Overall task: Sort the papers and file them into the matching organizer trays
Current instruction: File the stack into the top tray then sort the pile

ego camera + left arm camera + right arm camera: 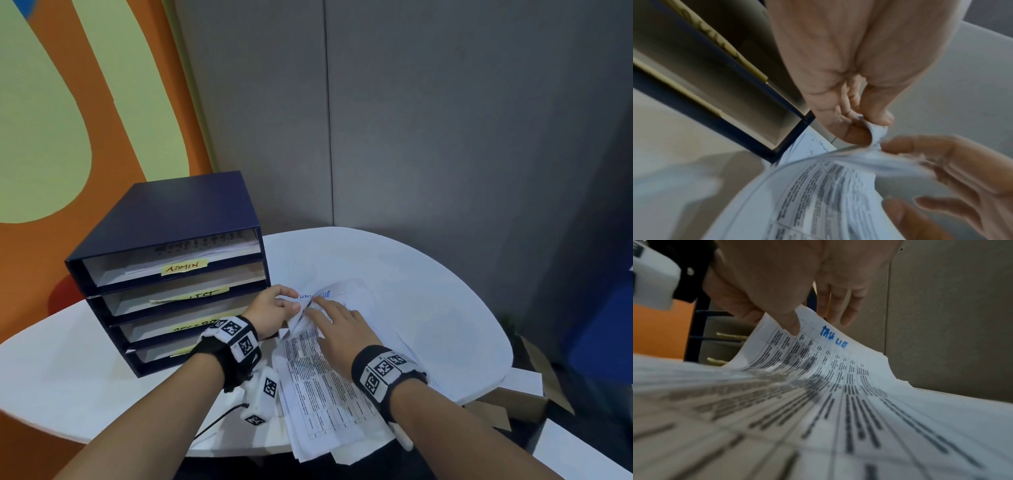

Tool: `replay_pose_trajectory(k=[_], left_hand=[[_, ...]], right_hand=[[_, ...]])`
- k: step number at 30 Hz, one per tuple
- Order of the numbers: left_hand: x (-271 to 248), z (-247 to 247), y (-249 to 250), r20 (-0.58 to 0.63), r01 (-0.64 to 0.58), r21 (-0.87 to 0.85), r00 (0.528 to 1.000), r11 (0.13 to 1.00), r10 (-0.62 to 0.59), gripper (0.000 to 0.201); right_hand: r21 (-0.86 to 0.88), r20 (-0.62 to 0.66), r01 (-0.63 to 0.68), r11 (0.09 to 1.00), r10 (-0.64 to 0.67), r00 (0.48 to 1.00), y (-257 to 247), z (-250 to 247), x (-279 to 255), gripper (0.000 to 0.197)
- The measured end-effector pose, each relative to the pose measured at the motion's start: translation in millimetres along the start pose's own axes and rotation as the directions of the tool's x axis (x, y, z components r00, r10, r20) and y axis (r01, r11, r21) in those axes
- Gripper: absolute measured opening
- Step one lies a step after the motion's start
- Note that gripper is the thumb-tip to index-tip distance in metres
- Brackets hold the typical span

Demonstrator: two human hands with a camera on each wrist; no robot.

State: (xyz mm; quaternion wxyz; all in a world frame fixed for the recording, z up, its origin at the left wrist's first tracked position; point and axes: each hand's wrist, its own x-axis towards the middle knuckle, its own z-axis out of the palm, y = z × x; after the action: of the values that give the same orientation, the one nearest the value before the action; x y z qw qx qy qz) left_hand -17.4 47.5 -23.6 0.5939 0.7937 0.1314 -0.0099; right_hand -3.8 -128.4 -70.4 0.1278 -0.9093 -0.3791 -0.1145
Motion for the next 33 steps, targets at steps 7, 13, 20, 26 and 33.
replay_pose_trajectory(k=[7, 13, 20, 26, 33], left_hand=[[5, -4, 7, -0.047, -0.066, 0.056, 0.997, 0.996, 0.069, 0.009], [2, 3, -2, -0.043, -0.164, 0.723, 0.959, 0.671, 0.281, 0.028], [5, 9, 7, -0.154, -0.078, 0.484, 0.973, 0.872, 0.173, 0.022], [9, -8, 4, -0.088, -0.056, 0.418, 0.991, 0.906, 0.102, 0.023], [-14, -10, 34, -0.302, -0.176, 0.376, 0.905, 0.91, 0.3, 0.023]], right_hand=[[-0.027, -0.153, 0.062, 0.998, -0.066, 0.986, 10, -19, 3, 0.038], [-0.107, -0.01, 0.038, 0.994, -0.039, 0.999, 20, -31, -10, 0.038], [-0.012, -0.028, 0.011, 1.0, -0.011, 1.0, 17, -30, -9, 0.044], [-0.032, 0.023, 0.022, 0.999, -0.021, 1.0, 11, -30, -4, 0.044], [-0.244, 0.153, 0.145, 0.959, -0.11, 0.982, 12, -30, 0, 0.045]])
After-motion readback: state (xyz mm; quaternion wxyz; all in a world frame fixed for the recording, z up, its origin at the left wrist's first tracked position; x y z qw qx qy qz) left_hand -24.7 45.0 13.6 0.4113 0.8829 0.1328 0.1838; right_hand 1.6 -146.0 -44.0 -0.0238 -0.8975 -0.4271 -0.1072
